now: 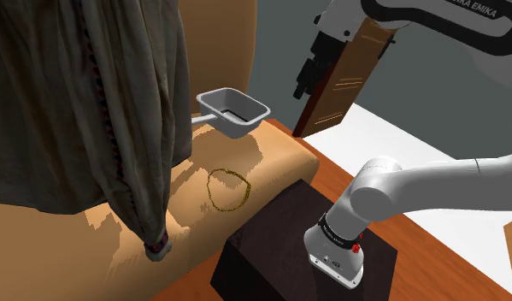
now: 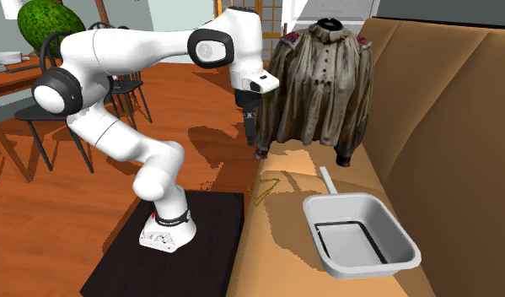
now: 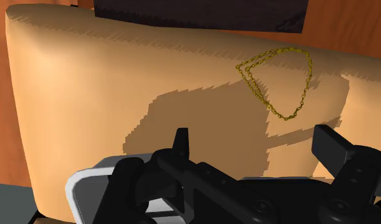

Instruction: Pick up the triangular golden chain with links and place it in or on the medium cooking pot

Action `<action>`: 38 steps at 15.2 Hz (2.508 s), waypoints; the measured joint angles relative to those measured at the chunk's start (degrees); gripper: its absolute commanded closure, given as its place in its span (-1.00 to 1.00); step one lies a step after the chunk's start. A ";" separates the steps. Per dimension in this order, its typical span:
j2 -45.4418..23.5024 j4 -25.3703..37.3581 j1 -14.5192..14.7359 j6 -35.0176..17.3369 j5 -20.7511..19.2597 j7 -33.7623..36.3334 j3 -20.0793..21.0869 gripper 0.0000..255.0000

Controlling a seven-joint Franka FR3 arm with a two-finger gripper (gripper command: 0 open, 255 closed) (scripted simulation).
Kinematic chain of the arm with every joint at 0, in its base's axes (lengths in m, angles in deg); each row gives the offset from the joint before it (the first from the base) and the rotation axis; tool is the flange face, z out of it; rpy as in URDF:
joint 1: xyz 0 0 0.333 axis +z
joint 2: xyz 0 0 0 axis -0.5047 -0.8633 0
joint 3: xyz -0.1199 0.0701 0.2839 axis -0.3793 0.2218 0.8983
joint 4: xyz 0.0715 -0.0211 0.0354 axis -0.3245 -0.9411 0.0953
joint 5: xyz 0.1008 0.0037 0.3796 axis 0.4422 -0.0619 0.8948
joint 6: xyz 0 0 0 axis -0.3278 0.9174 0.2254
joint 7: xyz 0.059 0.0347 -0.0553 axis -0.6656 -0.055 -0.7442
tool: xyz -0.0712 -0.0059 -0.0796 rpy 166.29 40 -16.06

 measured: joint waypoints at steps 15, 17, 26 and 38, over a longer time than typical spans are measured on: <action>-7.91 -18.33 6.33 -26.72 1.43 -9.35 2.54 -1.00; -10.14 -20.18 7.66 -30.93 1.96 -10.25 3.41 -1.00; -26.60 -23.99 11.60 -51.61 2.80 -15.56 5.69 -1.00; -33.45 -25.34 11.77 -59.92 2.94 -15.90 6.10 -1.00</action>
